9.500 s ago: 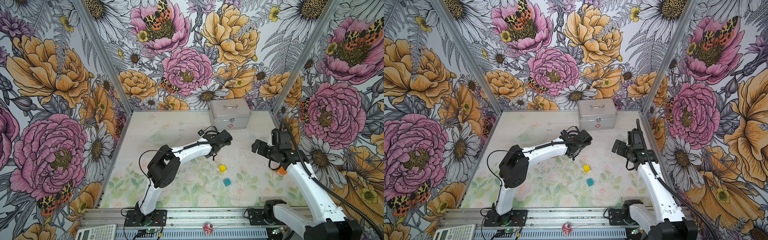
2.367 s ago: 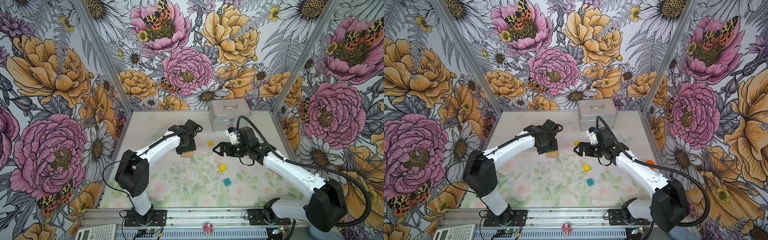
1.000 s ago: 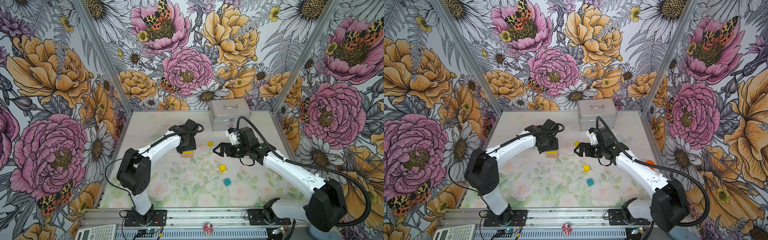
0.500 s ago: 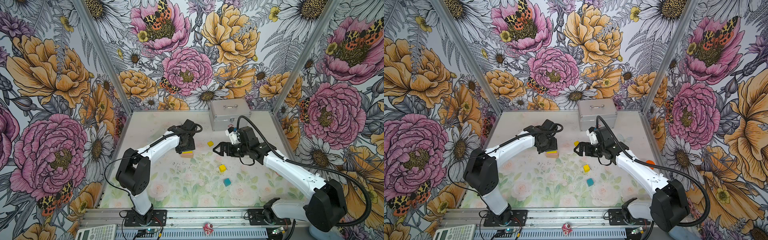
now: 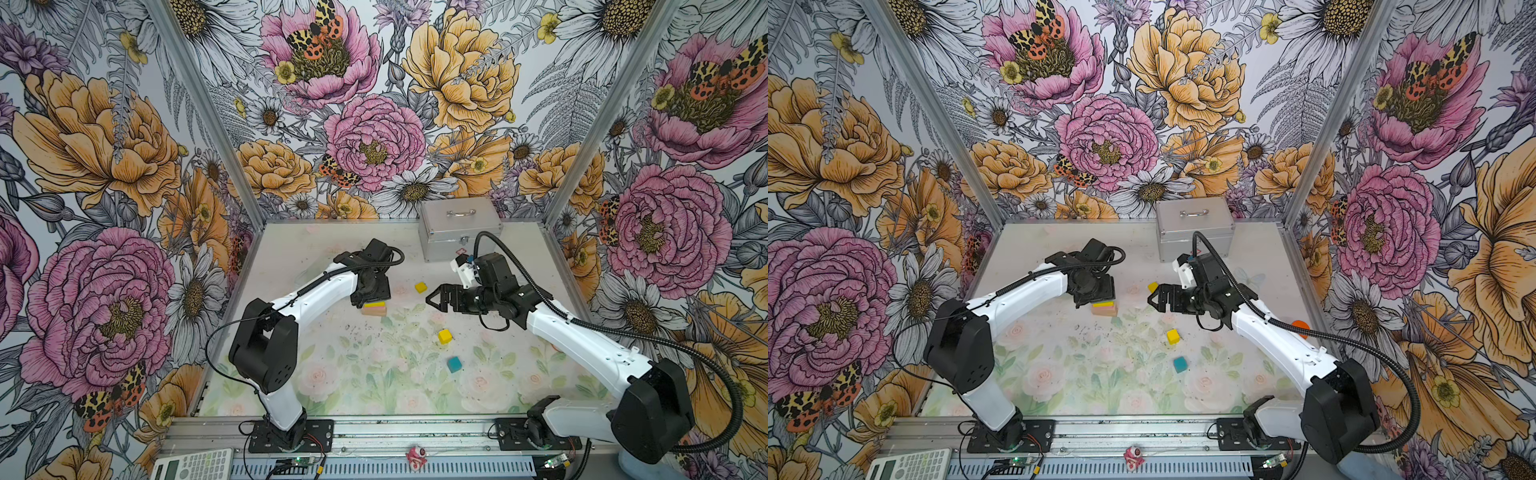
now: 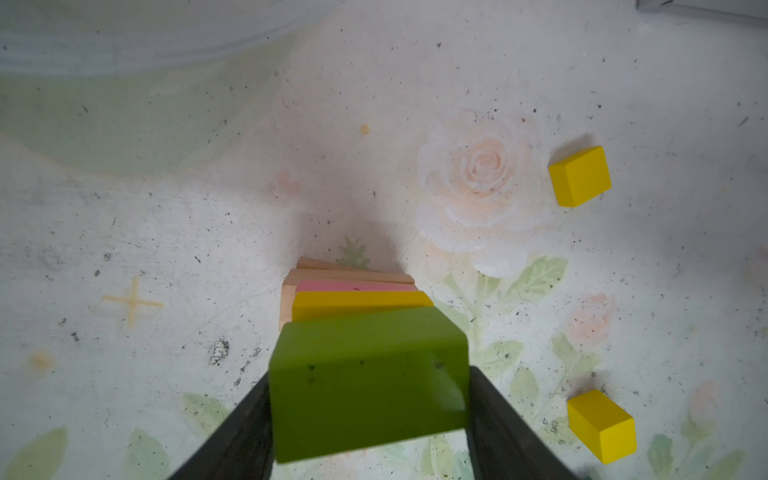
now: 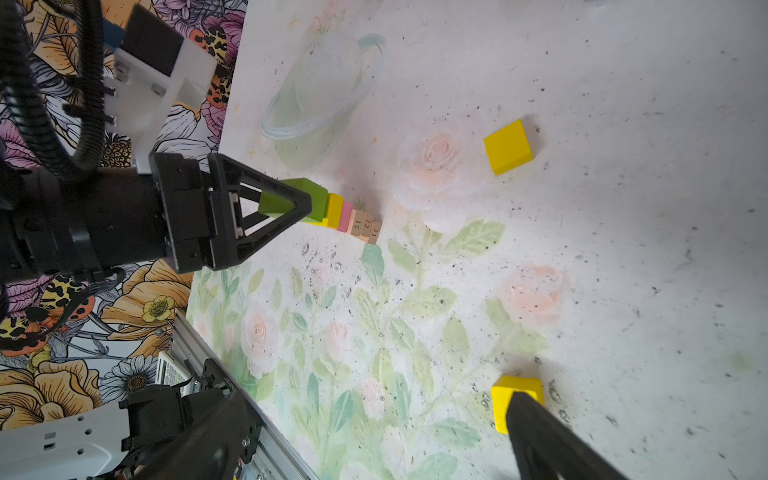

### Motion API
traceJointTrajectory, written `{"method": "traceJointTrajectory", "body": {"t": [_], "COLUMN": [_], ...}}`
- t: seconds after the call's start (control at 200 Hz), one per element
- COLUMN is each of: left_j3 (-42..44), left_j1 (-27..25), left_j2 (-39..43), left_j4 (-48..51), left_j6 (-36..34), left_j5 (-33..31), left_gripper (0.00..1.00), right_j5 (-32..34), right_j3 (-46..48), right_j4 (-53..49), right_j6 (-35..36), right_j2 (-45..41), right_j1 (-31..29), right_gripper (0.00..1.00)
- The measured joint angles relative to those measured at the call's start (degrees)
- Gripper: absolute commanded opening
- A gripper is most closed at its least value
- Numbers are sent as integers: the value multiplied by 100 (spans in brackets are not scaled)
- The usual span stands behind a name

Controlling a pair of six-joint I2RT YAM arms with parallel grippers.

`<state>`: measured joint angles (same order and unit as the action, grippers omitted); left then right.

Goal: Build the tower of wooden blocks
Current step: 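Lower the held green block onto the long yellow block, then open the left gripper to release the green block, then draw the left arm back and swing it toward the small yellow cube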

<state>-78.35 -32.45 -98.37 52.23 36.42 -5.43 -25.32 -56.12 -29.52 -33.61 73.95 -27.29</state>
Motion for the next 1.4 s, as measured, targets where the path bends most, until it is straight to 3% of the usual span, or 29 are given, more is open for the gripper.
{"method": "traceJointTrajectory", "body": {"t": [0.545, 0.811, 1.016, 1.126, 1.401], "left_j3": [4, 9, 181, 348, 1062], "left_j1": [0, 7, -52, -374, -1967], "left_j2": [245, 798, 1696, 2166, 2826], "left_j4": [-17, -20, -48, -70, -142], "left_j6": [-2, 9, 155, 304, 986], "left_j5": [-2, -4, -74, -404, -1471], "left_gripper": [78, 86, 93, 94, 95], "right_j5": [0, 153, 566, 861, 1698], "right_j3": [-13, -184, -186, -173, 48], "right_j4": [-13, -243, -673, -925, -1517], "right_j6": [0, 20, 68, 70, -44], "right_j2": [0, -24, -393, -715, -1176], "right_j1": [0, 0, 33, 153, 496], "right_gripper": [100, 100, 100, 100, 100]}}
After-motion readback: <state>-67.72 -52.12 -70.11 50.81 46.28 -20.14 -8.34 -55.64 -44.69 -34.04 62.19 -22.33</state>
